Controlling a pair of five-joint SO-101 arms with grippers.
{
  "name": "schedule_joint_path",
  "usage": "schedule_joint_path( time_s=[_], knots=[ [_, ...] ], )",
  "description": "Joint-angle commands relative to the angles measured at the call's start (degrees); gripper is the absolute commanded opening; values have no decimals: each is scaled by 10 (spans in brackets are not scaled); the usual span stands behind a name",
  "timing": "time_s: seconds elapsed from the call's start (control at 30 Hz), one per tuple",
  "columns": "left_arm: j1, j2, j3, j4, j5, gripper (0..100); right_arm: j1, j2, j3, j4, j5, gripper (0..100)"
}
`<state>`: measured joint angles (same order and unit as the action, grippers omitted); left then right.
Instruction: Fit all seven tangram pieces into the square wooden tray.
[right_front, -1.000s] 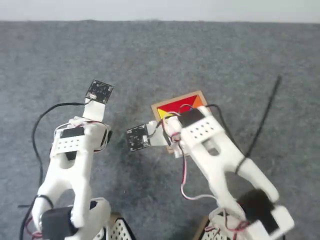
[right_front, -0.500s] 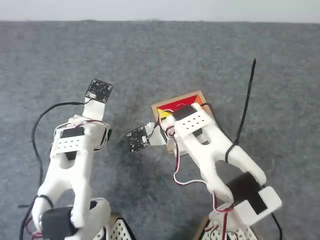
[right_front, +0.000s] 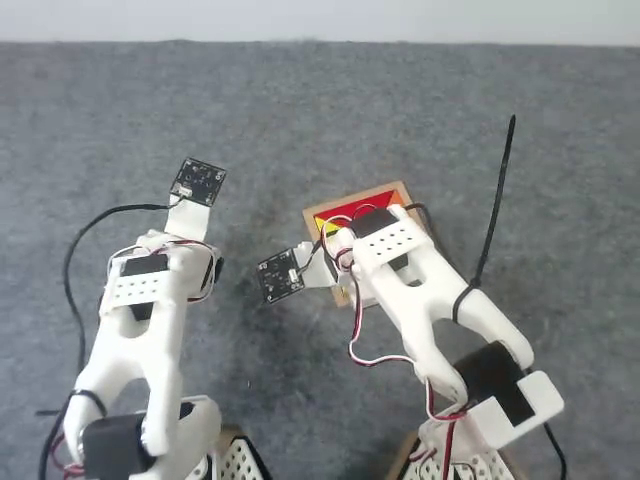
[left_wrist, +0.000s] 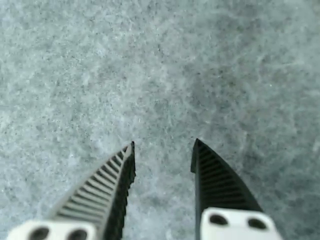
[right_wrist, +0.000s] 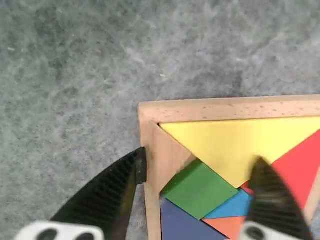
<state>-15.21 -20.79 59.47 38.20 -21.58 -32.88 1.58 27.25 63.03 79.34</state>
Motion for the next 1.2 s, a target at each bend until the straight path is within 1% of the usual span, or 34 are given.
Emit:
schedule_joint_path(
  time_s=[0.0,0.13,0.3,0.4,0.47,0.53,0.6,0.67,0.73,0.77,0.93,1.07,1.17],
  knots=[
    [-5,-12,-1,-10,-6,177,18,-7,-32,-7,7,385],
    [-5,-11,0,-10,-6,177,26,-17,-32,-4,-10,384],
    [-5,-11,0,-11,-7,177,35,-62,-28,-8,-91,383],
    [-5,-11,0,-11,-7,177,33,-76,-25,-8,-164,383],
    [-5,-11,0,-11,-7,177,32,-66,-3,-32,-200,383],
    [-5,-11,0,-11,-7,177,41,-53,30,-91,-230,376],
    [-5,-11,0,-11,-7,177,48,-46,54,-134,-281,310],
    [-5,-11,0,-11,-7,177,50,-50,56,-140,-329,199],
    [-5,-11,0,-11,-7,177,51,-63,56,-140,-360,91],
    [-5,-11,0,-11,-7,177,52,-70,57,-140,-369,67],
    [-5,-11,0,-11,-7,177,69,-86,60,-134,-415,97],
    [-5,-11,0,-11,-7,177,62,-102,56,-73,-428,96],
    [-5,-11,0,-11,-7,177,48,-116,57,-35,-433,71]
  ],
)
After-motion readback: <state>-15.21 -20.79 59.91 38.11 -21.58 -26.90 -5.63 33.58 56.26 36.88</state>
